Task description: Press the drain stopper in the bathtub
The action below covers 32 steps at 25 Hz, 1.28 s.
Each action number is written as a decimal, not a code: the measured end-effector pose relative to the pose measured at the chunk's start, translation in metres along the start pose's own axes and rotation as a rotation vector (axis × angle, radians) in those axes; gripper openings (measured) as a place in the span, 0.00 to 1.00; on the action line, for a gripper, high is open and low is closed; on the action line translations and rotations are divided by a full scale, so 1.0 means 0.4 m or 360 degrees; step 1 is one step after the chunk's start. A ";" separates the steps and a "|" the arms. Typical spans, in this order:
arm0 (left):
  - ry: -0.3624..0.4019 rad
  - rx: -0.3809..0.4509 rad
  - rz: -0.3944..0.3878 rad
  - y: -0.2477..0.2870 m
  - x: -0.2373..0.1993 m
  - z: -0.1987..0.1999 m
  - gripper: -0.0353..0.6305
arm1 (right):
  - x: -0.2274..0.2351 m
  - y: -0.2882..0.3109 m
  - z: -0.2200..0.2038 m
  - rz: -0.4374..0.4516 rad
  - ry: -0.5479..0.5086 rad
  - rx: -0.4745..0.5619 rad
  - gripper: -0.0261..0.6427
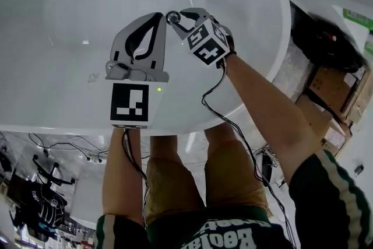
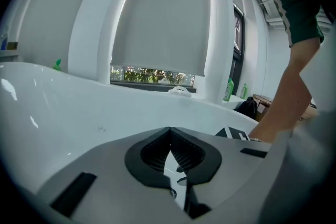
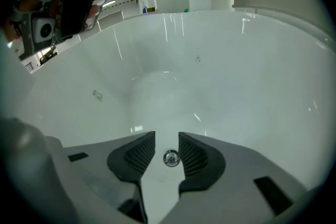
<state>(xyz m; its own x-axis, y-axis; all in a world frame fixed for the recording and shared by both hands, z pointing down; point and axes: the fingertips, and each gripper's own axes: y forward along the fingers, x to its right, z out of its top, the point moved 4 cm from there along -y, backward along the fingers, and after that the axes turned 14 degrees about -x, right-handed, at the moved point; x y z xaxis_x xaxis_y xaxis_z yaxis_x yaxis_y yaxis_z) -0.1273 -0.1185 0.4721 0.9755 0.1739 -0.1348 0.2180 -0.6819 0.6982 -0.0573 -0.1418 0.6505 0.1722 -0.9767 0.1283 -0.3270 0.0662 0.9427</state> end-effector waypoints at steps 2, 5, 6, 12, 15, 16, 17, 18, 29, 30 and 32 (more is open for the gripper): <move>-0.0001 0.0012 -0.0006 -0.017 0.010 0.023 0.06 | 0.001 -0.049 0.016 -0.0011 0.0020 0.0045 0.26; -0.0007 0.0027 -0.0003 -0.034 0.022 0.054 0.06 | -0.001 -0.127 0.036 -0.0031 0.0022 0.0118 0.26; -0.0005 0.0025 0.0000 -0.037 0.029 0.064 0.06 | -0.003 -0.153 0.038 -0.0035 0.0016 0.0145 0.26; -0.0010 0.0021 -0.0003 -0.082 0.087 0.116 0.06 | -0.020 -0.297 0.022 0.0003 0.0038 0.0292 0.25; -0.0009 0.0035 0.0014 -0.120 0.099 0.139 0.06 | -0.032 -0.372 0.036 0.0012 0.0046 0.0378 0.24; -0.0014 0.0041 0.0019 -0.131 0.105 0.147 0.06 | -0.035 -0.398 0.042 0.0010 0.0041 0.0413 0.23; -0.0022 0.0047 0.0023 -0.141 0.114 0.154 0.06 | -0.039 -0.425 0.045 0.0008 0.0032 0.0446 0.22; -0.0033 0.0052 0.0024 -0.152 0.124 0.159 0.06 | -0.043 -0.450 0.045 0.0008 0.0021 0.0474 0.22; -0.0053 -0.0020 0.0065 -0.331 0.229 0.229 0.06 | -0.144 -0.822 0.051 0.0072 -0.0139 0.0704 0.15; -0.0050 -0.0018 0.0063 -0.348 0.243 0.248 0.06 | -0.149 -0.858 0.052 0.0071 -0.0154 0.0726 0.14; -0.0029 -0.0010 0.0058 -0.382 0.271 0.287 0.06 | -0.159 -0.926 0.057 0.0074 -0.0174 0.0772 0.13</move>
<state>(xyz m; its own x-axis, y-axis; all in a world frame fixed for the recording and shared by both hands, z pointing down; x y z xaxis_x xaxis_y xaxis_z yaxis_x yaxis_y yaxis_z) -0.0514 -0.0769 0.2701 0.9832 0.1357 -0.1220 0.1820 -0.6831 0.7073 0.0317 -0.1090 0.2860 0.0573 -0.9924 0.1090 -0.7312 0.0326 0.6814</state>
